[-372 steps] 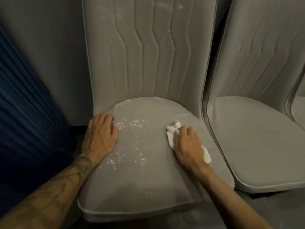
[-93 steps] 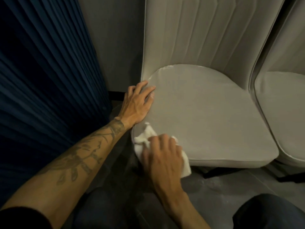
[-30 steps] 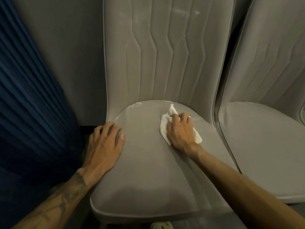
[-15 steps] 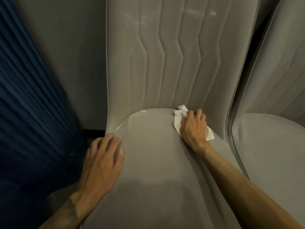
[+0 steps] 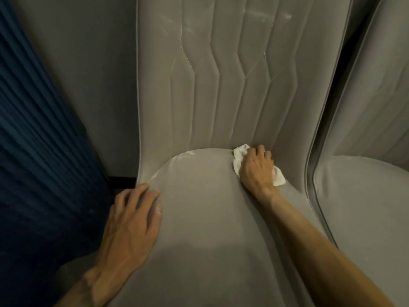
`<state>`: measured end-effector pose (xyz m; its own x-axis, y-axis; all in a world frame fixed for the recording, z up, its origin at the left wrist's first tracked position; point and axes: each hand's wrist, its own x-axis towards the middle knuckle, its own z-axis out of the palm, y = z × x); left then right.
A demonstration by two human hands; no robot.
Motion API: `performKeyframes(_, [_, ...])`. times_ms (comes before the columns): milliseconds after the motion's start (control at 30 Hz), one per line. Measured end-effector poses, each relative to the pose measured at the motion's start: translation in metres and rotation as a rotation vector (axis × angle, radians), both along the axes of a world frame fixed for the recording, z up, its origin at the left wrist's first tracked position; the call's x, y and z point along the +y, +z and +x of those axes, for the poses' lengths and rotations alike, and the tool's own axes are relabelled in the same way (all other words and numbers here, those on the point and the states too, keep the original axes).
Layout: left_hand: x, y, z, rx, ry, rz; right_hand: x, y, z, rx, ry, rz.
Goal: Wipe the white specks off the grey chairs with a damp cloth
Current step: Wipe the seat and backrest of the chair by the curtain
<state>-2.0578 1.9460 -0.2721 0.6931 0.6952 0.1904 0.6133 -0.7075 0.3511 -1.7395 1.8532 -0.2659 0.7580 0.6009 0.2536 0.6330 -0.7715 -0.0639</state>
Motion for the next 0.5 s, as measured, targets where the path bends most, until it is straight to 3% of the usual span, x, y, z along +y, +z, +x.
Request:
performKeyframes(200, [0.000, -0.001, -0.001, 0.003, -0.002, 0.008, 0.032, 0.001, -0.019, 0.010, 0.271, 0.018])
performKeyframes(367, [0.001, -0.002, 0.001, 0.003, -0.001, 0.007, -0.005, 0.003, 0.000, 0.019, 0.026, -0.018])
performKeyframes(500, [0.002, -0.002, 0.000, 0.018, -0.003, 0.003, 0.047, -0.002, -0.032, 0.029, 0.305, -0.027])
